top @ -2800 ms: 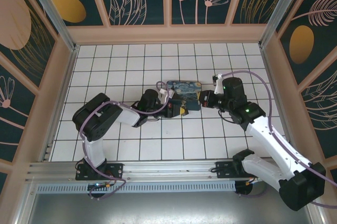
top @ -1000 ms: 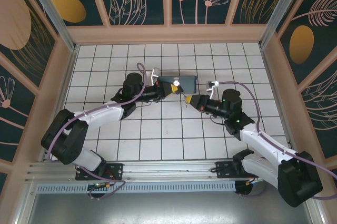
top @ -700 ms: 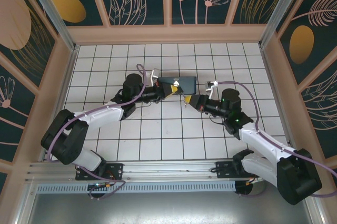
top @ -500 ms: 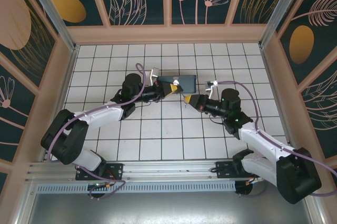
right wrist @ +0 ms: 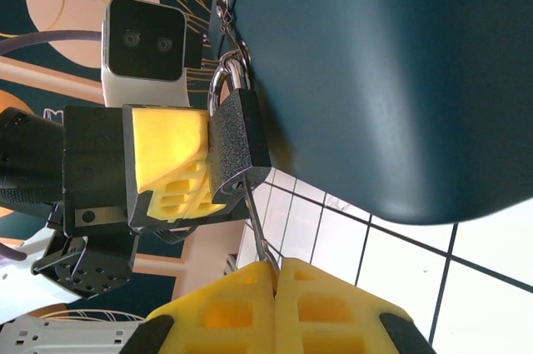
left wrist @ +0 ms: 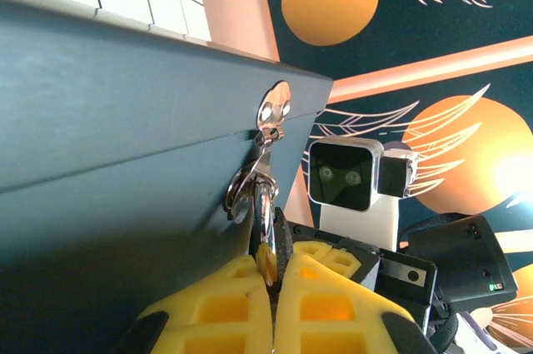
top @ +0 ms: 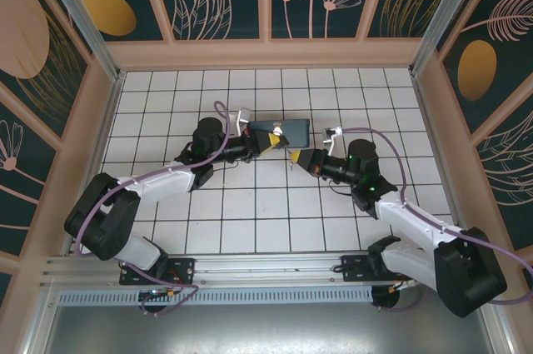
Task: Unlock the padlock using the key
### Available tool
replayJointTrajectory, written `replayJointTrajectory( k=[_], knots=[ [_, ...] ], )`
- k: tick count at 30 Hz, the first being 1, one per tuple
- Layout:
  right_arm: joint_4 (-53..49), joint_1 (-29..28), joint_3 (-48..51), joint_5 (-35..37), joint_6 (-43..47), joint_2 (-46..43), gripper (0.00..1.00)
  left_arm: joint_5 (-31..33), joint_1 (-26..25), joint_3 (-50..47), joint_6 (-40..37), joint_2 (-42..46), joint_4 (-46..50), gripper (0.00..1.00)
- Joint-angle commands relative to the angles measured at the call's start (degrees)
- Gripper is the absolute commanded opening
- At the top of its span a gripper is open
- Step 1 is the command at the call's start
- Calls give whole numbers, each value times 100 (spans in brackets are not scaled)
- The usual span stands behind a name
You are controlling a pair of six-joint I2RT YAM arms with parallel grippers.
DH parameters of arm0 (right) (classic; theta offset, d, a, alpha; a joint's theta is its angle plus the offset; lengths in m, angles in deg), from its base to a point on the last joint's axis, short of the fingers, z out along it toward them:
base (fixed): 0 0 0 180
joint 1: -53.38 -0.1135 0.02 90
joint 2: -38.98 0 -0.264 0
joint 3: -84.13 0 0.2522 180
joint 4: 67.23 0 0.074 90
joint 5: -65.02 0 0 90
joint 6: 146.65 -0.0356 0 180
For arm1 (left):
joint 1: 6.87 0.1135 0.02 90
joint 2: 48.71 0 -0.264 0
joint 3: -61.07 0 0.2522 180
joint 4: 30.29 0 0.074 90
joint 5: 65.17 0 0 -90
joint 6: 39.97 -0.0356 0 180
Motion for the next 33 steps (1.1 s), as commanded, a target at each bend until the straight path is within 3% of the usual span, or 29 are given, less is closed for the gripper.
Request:
replayJointTrajectory(
  k=[1, 19, 33],
  knots=[
    [330, -58, -115, -49, -67, 37, 0, -30, 26, -2, -8, 234, -726, 0],
    [1278, -78, 57, -284, -1015, 241, 0, -59, 31, -209, -7, 274, -1239, 0],
    [2742, -85, 394, -429, -2124, 466, 0, 18, 31, -439, -69, 357, -1620, 0]
  ],
)
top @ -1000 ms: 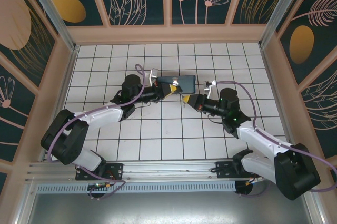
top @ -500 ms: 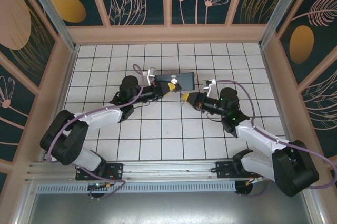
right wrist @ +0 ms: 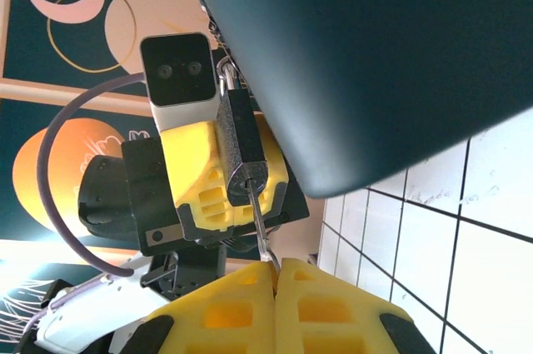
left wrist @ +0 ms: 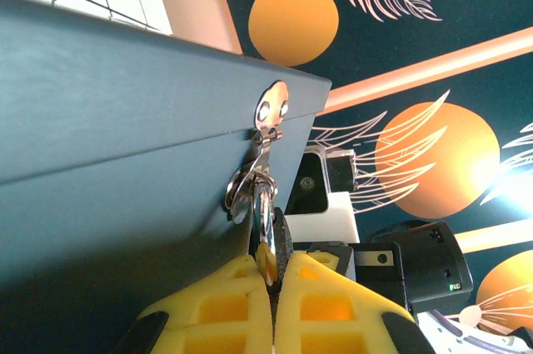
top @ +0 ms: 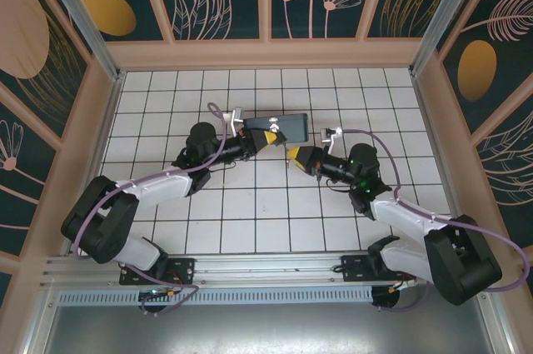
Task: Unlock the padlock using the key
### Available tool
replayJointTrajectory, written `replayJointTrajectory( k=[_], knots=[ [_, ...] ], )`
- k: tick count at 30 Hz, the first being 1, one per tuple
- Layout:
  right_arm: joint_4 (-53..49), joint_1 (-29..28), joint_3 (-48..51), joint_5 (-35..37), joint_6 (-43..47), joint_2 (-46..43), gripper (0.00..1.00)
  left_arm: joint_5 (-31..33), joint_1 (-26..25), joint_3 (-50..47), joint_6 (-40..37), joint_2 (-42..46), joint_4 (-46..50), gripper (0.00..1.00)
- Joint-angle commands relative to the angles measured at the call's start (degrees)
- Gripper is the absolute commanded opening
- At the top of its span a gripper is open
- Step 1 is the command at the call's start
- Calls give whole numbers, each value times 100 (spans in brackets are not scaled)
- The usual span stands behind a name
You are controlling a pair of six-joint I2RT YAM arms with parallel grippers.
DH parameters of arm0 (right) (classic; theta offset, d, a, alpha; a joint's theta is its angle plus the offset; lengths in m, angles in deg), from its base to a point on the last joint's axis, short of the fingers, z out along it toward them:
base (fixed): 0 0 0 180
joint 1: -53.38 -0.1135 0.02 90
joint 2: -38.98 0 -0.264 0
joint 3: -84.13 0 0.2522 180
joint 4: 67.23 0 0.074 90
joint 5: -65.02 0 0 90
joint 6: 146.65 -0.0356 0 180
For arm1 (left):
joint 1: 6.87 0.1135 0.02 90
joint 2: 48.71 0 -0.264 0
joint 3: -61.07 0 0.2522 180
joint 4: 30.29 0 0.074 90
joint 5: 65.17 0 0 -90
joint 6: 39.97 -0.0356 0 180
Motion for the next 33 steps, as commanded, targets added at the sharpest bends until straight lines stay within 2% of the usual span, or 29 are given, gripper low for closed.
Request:
replayJointTrajectory(
  k=[1, 13, 17, 22, 33],
  knots=[
    [808, -74, 28, -102, -306, -10, 0, -107, -13, -60, -117, 210, -722, 0],
    [952, -193, 68, 76, -408, -28, 0, -109, -9, -95, -114, 191, -831, 0],
    [-179, -347, -330, 208, 359, -171, 0, -106, -13, -96, -116, 191, -801, 0],
    [-384, -315, -263, 348, 527, -283, 0, -89, -1, -79, -125, 198, -710, 0],
    [-811, -9, -64, 182, 572, -596, 0, -47, 63, -45, -63, 208, -661, 0]
  ],
)
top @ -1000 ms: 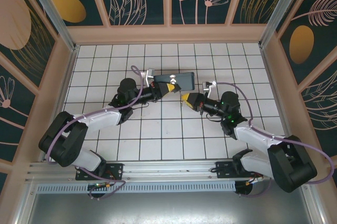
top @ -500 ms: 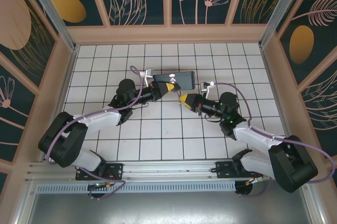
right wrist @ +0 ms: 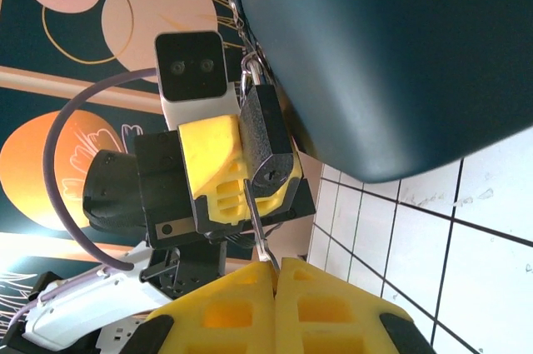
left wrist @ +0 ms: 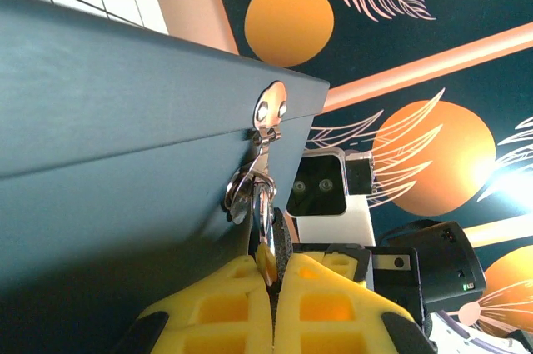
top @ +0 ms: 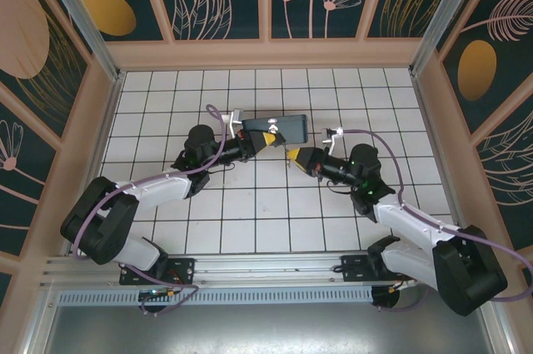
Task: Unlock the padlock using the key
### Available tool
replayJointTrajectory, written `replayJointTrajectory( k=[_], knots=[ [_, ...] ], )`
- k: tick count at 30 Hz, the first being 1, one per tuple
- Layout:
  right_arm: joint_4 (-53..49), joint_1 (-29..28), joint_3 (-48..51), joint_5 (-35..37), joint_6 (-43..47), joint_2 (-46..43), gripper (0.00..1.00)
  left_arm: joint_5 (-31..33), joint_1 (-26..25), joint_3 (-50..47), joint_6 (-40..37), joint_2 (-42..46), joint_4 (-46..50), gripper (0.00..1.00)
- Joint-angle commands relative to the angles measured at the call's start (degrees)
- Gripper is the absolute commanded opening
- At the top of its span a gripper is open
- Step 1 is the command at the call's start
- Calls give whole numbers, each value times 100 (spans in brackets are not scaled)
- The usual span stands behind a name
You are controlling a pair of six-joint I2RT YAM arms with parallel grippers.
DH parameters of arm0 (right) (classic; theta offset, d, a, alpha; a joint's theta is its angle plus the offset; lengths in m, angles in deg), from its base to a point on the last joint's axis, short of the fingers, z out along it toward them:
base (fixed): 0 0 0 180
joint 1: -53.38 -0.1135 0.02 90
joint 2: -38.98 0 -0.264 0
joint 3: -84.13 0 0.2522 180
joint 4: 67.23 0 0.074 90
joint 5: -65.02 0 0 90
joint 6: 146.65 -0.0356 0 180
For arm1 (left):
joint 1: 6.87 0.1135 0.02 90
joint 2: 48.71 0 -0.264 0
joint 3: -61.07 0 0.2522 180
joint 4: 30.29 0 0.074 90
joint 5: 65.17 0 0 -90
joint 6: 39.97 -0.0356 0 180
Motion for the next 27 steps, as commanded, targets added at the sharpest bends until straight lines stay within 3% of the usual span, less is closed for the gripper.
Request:
replayJointTrajectory(
  k=[1, 27],
  knots=[
    [-73, 85, 68, -11, 111, -145, 0, -36, 47, 88, -54, 166, -477, 0],
    [433, 0, -59, -199, 29, 177, 0, 2, 47, 85, -60, 117, -542, 0]
  ],
)
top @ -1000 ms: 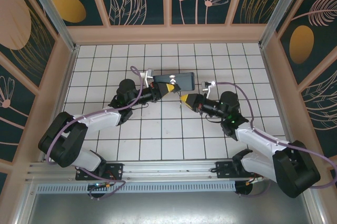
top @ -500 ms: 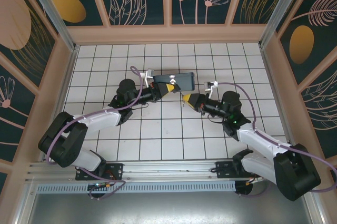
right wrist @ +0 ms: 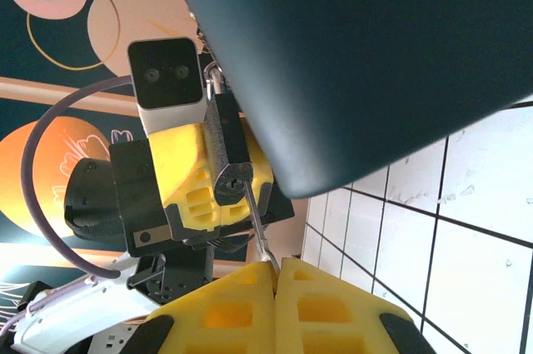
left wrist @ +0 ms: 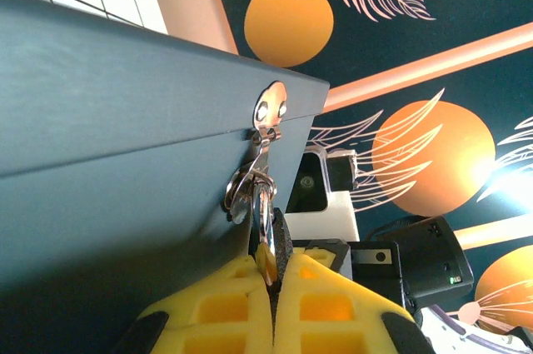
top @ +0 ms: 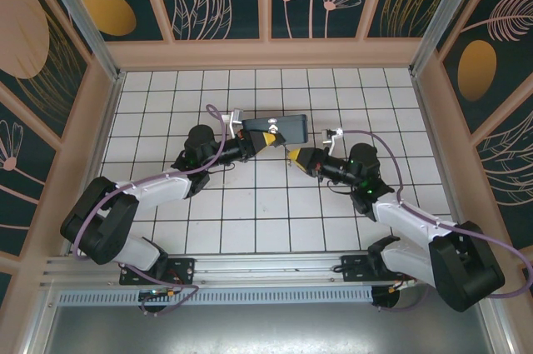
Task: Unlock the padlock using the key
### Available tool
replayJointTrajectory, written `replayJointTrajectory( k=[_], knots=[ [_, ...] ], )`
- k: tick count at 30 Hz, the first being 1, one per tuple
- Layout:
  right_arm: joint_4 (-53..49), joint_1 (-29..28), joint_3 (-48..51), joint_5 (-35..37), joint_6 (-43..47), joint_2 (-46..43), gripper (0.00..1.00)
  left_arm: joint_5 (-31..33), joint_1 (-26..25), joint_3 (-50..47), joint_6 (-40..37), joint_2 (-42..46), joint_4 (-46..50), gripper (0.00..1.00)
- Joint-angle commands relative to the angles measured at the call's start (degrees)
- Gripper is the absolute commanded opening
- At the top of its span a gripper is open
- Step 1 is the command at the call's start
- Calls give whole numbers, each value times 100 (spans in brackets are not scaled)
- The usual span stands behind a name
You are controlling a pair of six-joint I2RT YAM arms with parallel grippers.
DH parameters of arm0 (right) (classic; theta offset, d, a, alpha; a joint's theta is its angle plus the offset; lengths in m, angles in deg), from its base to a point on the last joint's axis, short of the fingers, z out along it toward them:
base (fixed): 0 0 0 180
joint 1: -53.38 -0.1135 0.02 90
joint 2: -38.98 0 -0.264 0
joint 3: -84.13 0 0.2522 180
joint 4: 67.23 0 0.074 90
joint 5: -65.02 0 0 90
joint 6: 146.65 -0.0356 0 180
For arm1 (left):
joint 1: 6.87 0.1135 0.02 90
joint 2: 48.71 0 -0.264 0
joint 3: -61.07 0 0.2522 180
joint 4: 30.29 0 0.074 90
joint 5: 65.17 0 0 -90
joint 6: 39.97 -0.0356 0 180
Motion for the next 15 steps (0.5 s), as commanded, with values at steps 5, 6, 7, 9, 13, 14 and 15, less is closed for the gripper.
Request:
replayJointTrajectory(
  k=[5, 6, 7, 9, 13, 14, 15],
  knots=[
    [306, -119, -116, -99, 51, -18, 0, 2, 45, 142, -132, 136, -424, 0],
    [327, -119, -105, -82, 59, -10, 0, -6, 50, 150, -125, 127, -438, 0],
    [322, -119, -105, -73, 61, 7, 0, -10, 52, 146, -123, 132, -453, 0],
    [382, -120, -122, -72, 51, 62, 0, -10, 49, 142, -114, 131, -447, 0],
    [502, -119, -165, -90, 16, 193, 0, -14, 51, 111, -116, 148, -469, 0],
    [527, -120, -159, -90, 8, 211, 0, -12, 49, 107, -126, 161, -457, 0],
    [550, -119, -158, -98, 3, 235, 0, -5, 51, 89, -127, 174, -457, 0]
  ],
)
